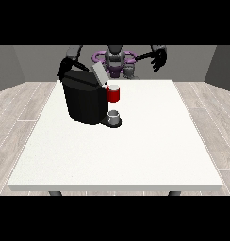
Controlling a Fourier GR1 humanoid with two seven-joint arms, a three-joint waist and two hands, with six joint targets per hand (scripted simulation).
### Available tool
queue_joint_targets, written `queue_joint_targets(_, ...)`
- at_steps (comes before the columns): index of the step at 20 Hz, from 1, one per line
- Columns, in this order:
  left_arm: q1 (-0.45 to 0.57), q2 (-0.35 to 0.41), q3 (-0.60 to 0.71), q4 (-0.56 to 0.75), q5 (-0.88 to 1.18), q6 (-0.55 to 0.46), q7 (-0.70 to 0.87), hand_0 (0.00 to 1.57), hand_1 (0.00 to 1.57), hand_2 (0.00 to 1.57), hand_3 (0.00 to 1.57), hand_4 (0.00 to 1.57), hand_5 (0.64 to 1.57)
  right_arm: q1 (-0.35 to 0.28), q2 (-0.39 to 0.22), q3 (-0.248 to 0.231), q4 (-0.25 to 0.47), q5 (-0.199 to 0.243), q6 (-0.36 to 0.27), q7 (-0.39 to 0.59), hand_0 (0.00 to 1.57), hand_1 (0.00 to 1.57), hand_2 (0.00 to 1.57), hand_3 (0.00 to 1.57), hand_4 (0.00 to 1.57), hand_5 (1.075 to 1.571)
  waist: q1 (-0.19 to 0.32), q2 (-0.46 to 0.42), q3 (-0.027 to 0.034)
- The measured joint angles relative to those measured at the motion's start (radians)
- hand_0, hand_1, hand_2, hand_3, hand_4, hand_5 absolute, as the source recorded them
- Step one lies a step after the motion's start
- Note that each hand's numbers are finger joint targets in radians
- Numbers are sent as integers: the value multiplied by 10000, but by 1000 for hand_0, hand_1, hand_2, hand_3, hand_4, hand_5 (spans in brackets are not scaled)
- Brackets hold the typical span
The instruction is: Insert the coffee pod into the coffee machine and close the lid
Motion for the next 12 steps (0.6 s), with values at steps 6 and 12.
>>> queue_joint_targets(6,1434,-469,-15,4,376,-65,62,0,0,0,0,420,1571,-147,105,481,-748,-342,885,252,0,0,0,0,0,1571,380,-1092,6)
queue_joint_targets(12,2111,-617,-2,-498,905,-178,436,0,0,0,0,429,1571,-814,-323,840,-1514,-329,1565,904,0,0,0,0,239,1571,622,-1442,6)
